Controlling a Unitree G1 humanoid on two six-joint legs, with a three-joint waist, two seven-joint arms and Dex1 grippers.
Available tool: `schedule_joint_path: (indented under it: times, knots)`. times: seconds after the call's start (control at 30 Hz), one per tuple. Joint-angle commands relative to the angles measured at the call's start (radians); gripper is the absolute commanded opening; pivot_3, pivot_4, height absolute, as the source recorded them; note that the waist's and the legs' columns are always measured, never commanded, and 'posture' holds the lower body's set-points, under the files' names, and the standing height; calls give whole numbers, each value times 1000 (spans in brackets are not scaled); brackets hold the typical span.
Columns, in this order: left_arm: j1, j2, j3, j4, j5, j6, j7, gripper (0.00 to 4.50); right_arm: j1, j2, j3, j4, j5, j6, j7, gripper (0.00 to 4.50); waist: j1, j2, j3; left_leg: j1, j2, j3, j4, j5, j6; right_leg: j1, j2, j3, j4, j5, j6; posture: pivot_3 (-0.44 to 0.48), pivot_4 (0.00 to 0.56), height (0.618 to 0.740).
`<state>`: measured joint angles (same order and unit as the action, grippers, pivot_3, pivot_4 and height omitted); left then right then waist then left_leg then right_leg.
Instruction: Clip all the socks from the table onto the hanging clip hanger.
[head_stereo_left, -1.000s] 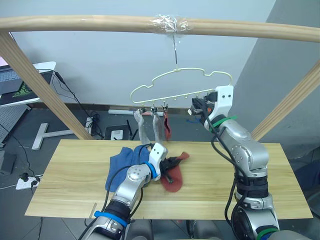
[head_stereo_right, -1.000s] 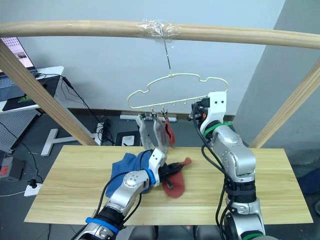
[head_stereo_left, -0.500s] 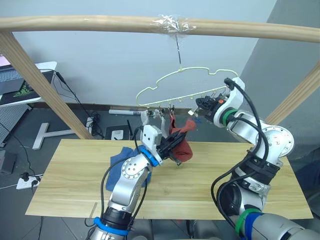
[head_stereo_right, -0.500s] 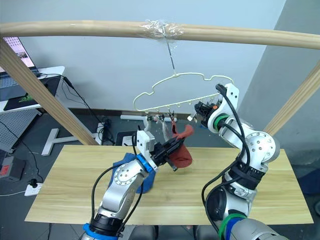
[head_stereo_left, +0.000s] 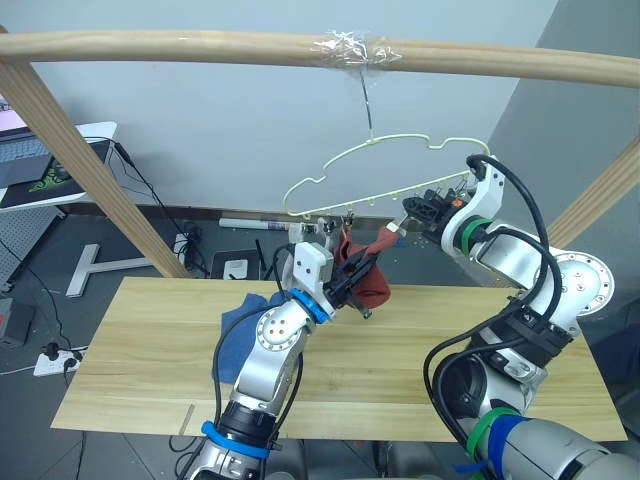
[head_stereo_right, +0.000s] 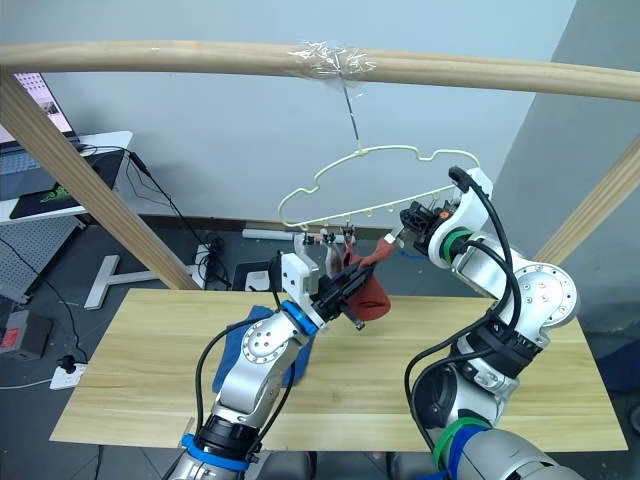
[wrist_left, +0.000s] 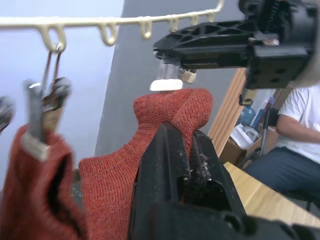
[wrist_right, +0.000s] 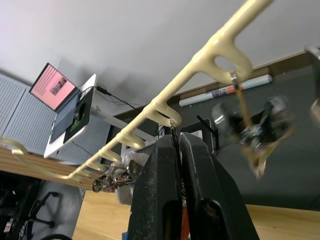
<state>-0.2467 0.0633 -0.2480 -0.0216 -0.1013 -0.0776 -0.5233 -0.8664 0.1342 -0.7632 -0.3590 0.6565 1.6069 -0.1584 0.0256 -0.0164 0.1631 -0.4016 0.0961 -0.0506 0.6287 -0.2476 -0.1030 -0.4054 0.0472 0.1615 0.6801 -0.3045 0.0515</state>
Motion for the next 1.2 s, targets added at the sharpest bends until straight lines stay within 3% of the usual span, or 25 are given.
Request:
schedule_joint_path:
  times: [0.03, 0.53, 0.63, 0.77, 0.97, 1.13, 1.2]
  knots:
    - [-19, -18, -9, -3, 0, -38, 5, 19, -21, 99, -45, -12, -1, 8, -53, 0, 0, 0, 0, 0, 0, 0, 0, 0, 0, 0, 0, 0, 0, 0, 0, 74, 163, 740]
    - [-77, -41, -14, 64, 28, -92, 33, 19, -11, 105, -33, 16, 117, 8, -111, 0, -1, 0, 0, -1, 0, -2, 0, 0, 0, 0, 0, -2, 0, 0, 0, 74, 160, 740]
    - [-74, -41, -16, 63, 28, -92, 32, 0, -10, 100, -37, 22, 143, 8, -125, 738, -3, 0, 0, -1, 0, -2, 0, 0, 0, 0, 0, -2, 0, 0, 0, 74, 158, 740]
    - [-69, -36, -15, 54, 27, -88, 30, 0, -12, 79, -44, 29, 181, 8, -128, 2346, -6, 1, 1, -1, 0, -2, -1, 0, 0, -1, 0, -2, 0, 0, 0, 76, 156, 740]
    - [-78, -43, 2, 67, 9, -26, 40, 0, 37, 21, -34, 22, 314, 8, -108, 4341, -16, 2, 1, -1, 0, -2, -1, 0, 0, -1, 0, -2, 0, 0, -1, 71, 153, 740]
    - [-94, -45, 28, 89, -18, 49, 43, 0, 192, -192, 144, -92, 397, 8, 40, 4427, -21, 3, 2, -4, 0, -3, -1, 0, 0, -2, 0, -3, -1, -1, 0, 59, 151, 740]
    - [-100, -51, 56, 92, -48, 96, 52, 0, 351, -398, 381, -238, 307, -101, 168, 4427, -20, 3, 2, -6, 0, -4, 0, 0, 0, -2, -1, -4, -1, -1, 1, 55, 150, 740]
